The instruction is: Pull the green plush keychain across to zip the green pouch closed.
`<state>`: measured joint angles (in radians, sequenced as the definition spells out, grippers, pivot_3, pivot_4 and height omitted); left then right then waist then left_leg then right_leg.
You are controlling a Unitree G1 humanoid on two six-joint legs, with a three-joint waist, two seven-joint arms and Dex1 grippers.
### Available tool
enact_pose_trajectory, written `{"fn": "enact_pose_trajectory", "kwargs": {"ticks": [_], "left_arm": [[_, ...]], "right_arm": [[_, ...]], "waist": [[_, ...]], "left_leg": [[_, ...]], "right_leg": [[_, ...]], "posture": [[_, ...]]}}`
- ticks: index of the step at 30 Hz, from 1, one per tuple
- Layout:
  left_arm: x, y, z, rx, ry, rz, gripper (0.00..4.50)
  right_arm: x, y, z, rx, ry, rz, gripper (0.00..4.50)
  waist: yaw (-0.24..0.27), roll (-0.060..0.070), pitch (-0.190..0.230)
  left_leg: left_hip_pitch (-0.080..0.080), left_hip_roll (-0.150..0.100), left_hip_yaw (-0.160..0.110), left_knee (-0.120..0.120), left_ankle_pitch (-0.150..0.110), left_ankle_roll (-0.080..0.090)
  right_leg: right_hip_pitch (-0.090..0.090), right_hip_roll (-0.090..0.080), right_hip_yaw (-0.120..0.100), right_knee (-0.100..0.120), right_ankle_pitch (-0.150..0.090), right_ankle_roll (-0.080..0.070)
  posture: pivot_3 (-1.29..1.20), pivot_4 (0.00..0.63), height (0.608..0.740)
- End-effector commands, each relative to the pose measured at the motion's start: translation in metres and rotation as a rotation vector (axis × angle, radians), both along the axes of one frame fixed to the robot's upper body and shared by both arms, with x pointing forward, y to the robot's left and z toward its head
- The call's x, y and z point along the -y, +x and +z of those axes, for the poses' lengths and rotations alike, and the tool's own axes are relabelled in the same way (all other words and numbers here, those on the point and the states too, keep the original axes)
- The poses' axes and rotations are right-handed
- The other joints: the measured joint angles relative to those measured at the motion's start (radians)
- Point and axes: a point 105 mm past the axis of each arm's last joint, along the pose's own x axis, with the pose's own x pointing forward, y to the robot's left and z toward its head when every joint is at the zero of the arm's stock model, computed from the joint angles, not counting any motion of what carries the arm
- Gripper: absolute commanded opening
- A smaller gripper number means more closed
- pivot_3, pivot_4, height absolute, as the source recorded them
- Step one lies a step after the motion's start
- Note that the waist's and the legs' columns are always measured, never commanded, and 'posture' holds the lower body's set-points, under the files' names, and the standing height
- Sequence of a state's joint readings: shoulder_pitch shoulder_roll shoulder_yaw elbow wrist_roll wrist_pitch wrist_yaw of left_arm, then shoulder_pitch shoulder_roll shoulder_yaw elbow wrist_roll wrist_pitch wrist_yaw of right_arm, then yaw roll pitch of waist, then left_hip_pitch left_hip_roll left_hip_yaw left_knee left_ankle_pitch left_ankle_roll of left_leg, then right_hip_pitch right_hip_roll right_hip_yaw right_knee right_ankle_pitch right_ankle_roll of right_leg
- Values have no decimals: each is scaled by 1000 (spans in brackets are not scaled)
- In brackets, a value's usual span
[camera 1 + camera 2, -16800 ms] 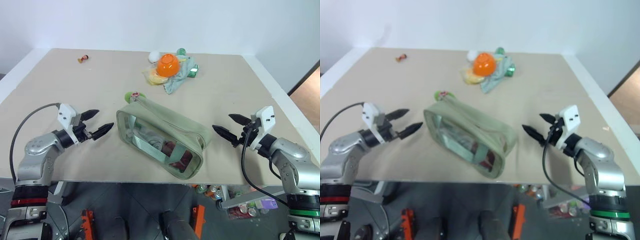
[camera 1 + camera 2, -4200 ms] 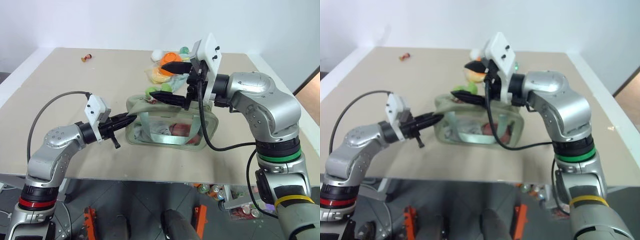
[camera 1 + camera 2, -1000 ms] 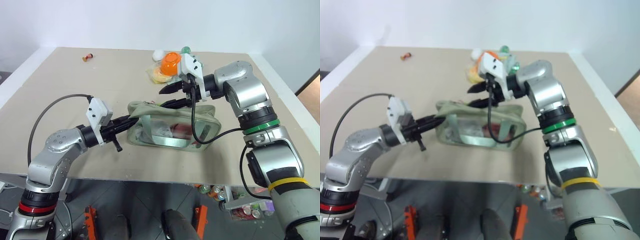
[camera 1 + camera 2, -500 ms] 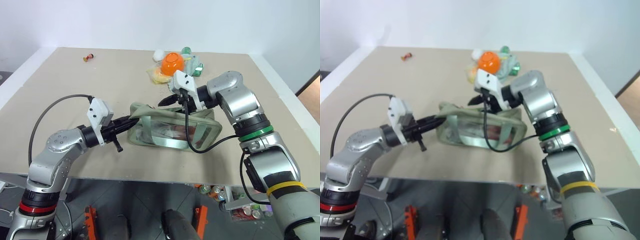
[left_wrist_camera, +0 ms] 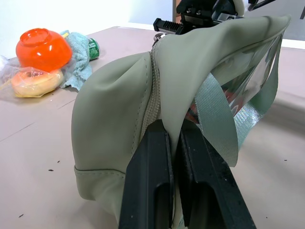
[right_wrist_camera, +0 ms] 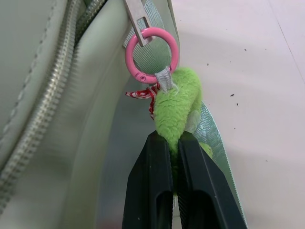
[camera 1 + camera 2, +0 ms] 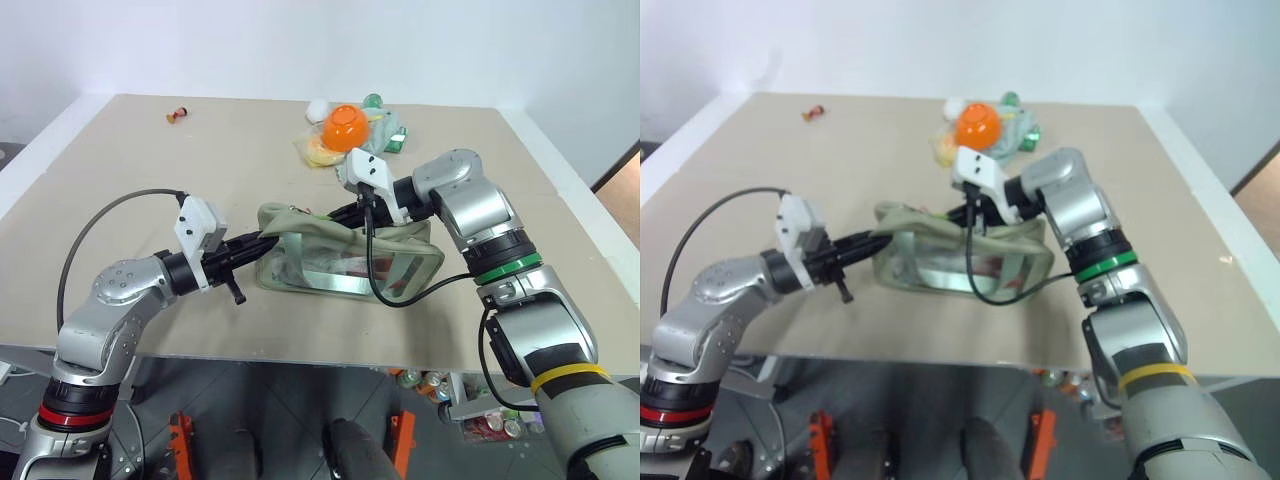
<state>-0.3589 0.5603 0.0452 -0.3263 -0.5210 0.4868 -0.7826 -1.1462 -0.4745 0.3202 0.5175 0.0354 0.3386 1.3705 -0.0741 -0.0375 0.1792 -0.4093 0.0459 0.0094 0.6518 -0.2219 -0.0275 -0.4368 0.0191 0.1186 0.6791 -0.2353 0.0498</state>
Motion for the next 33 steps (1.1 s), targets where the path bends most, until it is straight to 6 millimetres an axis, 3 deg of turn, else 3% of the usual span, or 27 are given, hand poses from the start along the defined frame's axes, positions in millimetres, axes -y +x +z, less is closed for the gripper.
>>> {"fn": "enact_pose_trajectory", "kwargs": {"ticks": [1, 4, 8, 11, 17, 21, 24, 28, 33], "left_arm": [[0, 1, 1, 1, -8, 19, 0], [-2, 2, 2, -2, -10, 27, 0], [-3, 2, 0, -6, -1, 33, 0], [-3, 2, 0, -8, 1, 33, 0], [-3, 5, 1, -11, 11, 30, 0], [-5, 6, 2, -7, 12, 36, 0], [-6, 8, 4, 3, 17, 42, 0], [-6, 12, 8, 15, 21, 34, 0], [-2, 14, 11, 28, 28, 14, 0]], "right_arm": [[3, -1, 36, 113, 93, 9, 45], [12, 2, 66, 229, 158, -32, 45], [47, 6, 107, 443, 206, -159, 45], [64, 4, 116, 515, 208, -216, 45], [131, 1, 129, 652, 266, -502, 45], [187, -5, 121, 697, 277, -754, 45], [209, -14, 99, 665, 257, -864, 45], [219, -22, 61, 605, 252, -969, 45], [212, -23, 28, 511, 268, -1023, 45]], "waist": [[0, 0, 0], [0, 0, 0], [0, 1, 0], [0, 1, 0], [4, 1, 1], [3, 1, 1], [2, 1, 1], [0, 1, 1], [-4, 1, 1]], "left_leg": [[0, 0, 0, 0, 0, 0], [0, 0, 0, 0, 0, 0], [0, 0, 0, 0, 0, 0], [0, 0, 0, -1, 0, 0], [-2, -3, -1, -1, 0, 0], [-2, -5, 0, -1, 0, 0], [-2, -6, 0, -1, 0, 0], [-1, -6, 0, -2, 0, 0], [1, -6, 1, -1, 0, 0]], "right_leg": [[0, 0, 0, 0, 0, 0], [0, 0, 0, 0, 0, 0], [0, 0, 0, 0, 0, 0], [0, 0, 0, 0, 0, 0], [-1, -3, -1, 0, -2, 2], [0, -5, 0, -1, -3, 4], [0, -6, 1, -1, -4, 4], [0, -5, 1, 0, -4, 5], [1, -5, 2, 0, -2, 5]], "posture": [[0, 150, 738], [0, 150, 738], [0, 150, 738], [0, 150, 738], [0, 150, 738], [0, 150, 738], [0, 150, 738], [0, 150, 738], [0, 150, 738]]}}
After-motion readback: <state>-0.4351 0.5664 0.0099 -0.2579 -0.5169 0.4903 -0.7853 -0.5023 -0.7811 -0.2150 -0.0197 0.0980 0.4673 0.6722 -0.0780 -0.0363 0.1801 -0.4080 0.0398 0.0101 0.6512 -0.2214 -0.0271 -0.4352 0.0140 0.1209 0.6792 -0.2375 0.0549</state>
